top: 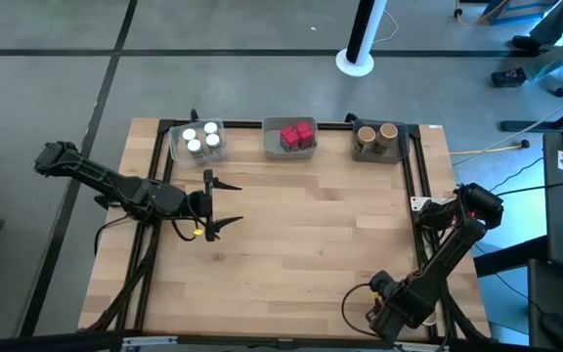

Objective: Sort spices by type
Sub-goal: Put the red seasoning can into the gray bin

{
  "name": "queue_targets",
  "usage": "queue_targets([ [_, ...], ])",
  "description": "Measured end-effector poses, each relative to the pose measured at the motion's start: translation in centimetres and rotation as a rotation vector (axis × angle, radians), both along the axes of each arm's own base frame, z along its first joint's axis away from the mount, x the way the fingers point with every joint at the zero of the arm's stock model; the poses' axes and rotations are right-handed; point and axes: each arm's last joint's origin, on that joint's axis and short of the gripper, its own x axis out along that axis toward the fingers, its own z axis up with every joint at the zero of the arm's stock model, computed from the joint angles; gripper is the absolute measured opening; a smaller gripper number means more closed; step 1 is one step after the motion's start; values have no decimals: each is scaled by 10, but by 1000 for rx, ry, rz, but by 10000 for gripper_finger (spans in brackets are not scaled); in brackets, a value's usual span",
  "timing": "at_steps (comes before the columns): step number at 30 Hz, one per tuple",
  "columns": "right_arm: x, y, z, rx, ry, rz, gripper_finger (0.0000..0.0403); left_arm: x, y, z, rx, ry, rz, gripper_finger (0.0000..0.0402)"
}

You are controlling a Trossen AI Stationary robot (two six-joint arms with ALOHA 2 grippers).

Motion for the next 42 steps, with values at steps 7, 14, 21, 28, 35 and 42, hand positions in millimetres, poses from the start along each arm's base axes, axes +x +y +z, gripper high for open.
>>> queue_targets([
  [7, 1, -1, 0, -16, -41, 59, 220, 0, 0, 0, 0, 0, 0, 347],
  [14, 16, -11, 2, -31, -102, 92, 220, 0, 0, 0, 5, 1, -1, 347],
  [21, 52, -36, 14, -114, -245, 165, 222, 0, 0, 0, 6, 1, -1, 347],
  [28, 91, -74, 26, -203, -356, 261, 222, 0, 0, 0, -1, 4, 0, 347],
  [35, 119, -114, 33, -294, -399, 307, 222, 0, 0, 0, -2, 2, 0, 347],
  [42, 138, -147, 45, -388, -438, 310, 222, 0, 0, 0, -2, 2, 1, 347],
])
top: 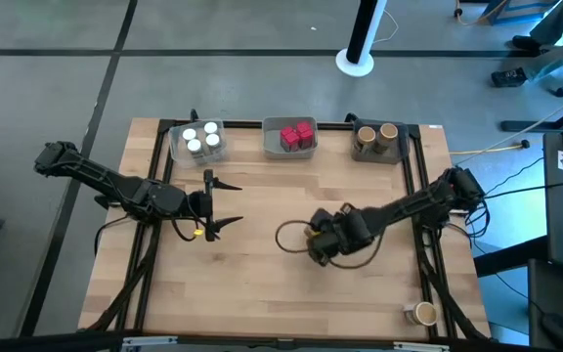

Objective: Sort spices by type
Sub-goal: Put the red seasoning can into the gray bin

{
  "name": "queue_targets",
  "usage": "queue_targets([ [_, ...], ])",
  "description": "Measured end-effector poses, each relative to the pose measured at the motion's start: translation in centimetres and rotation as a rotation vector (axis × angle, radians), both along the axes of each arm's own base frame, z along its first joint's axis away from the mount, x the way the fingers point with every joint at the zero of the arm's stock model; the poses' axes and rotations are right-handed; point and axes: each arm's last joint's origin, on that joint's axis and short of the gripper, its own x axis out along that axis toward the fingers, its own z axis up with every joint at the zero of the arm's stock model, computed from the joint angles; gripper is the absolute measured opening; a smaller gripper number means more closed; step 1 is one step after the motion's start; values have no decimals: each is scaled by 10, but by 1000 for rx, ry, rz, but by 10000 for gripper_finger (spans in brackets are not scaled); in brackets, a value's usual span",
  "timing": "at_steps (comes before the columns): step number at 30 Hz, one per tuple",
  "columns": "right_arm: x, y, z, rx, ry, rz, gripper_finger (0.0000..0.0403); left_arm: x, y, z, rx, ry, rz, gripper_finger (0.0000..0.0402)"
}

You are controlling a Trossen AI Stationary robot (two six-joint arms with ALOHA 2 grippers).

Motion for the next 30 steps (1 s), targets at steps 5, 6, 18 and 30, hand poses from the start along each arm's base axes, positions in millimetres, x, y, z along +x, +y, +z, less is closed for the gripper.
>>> queue_targets([
  [5, 10, -18, 11, -38, -33, -2, 222, 0, 0, 0, 0, 0, 0, 347],
  [6, 12, -22, 13, -51, -42, -5, 222, 0, 0, 0, 0, 0, 0, 347],
  [18, 36, -73, 47, -208, -166, -28, 222, 0, 0, 0, 0, 0, 0, 347],
  [30, 59, -142, 61, -302, -329, -30, 223, 0, 0, -1, 8, 8, -1, 347],
])
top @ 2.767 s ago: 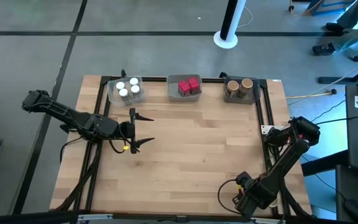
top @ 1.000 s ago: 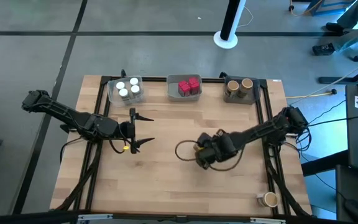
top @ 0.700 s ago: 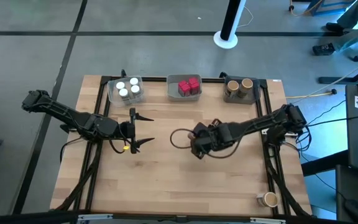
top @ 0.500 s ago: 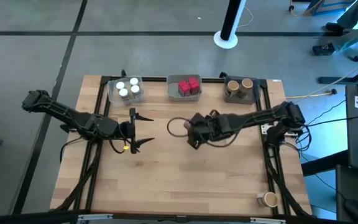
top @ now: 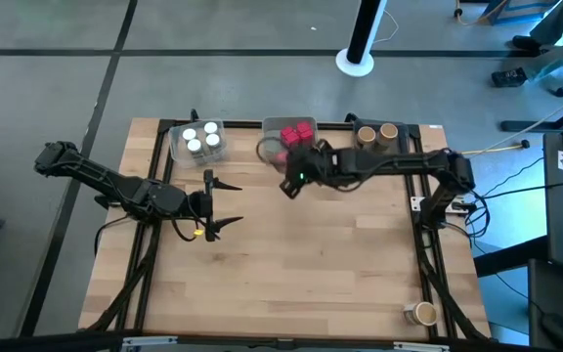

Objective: Sort spices by type
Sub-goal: Put the red seasoning can into the gray bin

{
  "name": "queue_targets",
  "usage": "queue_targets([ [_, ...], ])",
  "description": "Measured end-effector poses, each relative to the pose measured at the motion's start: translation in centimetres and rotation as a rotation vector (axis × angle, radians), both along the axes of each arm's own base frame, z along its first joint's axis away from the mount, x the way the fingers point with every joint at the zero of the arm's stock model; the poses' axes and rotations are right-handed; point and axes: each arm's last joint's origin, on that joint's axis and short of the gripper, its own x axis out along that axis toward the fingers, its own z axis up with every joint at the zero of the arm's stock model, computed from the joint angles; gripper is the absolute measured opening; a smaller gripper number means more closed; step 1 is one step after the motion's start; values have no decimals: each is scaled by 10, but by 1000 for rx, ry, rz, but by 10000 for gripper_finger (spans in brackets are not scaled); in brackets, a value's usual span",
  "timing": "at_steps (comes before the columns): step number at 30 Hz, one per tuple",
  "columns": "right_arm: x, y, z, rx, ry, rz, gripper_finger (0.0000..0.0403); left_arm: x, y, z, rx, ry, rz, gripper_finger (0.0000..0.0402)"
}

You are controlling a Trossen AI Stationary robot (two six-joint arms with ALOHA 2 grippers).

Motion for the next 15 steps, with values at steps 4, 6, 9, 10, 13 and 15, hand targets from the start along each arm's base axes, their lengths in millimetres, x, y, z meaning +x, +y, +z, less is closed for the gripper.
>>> queue_targets([
  [4, 4, -23, 4, -20, -48, 6, 223, 0, 0, 0, 2, 1, -1, 347],
  [6, 5, -33, 7, -31, -75, 1, 223, 0, 0, 0, 3, 1, -1, 347],
  [9, 6, -47, 10, -21, -121, -10, 223, 0, 0, 0, 15, 3, -3, 347],
  [10, 6, -52, 11, -11, -137, -11, 223, 0, 0, 0, 17, 4, -4, 347],
  [13, 5, -66, 13, -3, -174, -29, 223, 0, 0, 0, 20, 4, -4, 347],
  [15, 4, -74, 14, -17, -183, -38, 223, 0, 0, 0, 20, 4, -5, 347],
])
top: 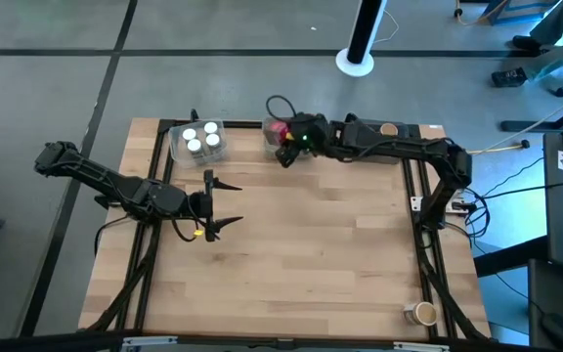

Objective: Sort spices by type
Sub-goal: Put the red seasoning can into the gray bin

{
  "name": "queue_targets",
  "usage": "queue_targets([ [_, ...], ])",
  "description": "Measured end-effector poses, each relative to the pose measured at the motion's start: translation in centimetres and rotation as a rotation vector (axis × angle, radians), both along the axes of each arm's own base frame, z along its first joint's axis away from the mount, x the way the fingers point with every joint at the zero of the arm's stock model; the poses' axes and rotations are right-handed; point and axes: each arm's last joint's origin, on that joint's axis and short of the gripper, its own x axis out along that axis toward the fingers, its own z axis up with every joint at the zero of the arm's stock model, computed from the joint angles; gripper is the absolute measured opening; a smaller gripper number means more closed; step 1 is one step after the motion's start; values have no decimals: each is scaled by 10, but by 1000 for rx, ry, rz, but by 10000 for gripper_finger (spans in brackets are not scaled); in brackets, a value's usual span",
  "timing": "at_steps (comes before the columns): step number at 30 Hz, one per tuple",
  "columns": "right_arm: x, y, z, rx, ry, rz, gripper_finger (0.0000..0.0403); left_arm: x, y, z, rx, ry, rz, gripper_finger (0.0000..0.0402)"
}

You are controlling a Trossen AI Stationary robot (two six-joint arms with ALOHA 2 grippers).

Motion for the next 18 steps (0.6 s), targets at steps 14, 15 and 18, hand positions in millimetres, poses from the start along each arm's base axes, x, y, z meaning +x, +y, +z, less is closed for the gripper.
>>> queue_targets([
  [14, 9, -43, 41, 16, -100, -27, 223, 0, 0, 0, 14, 1, -3, 347],
  [15, 12, -45, 45, 27, -105, -20, 223, 0, 0, 0, 14, 2, -3, 347],
  [18, 20, -54, 49, 61, -110, -18, 223, 0, 0, 0, 15, 2, -4, 347],
])
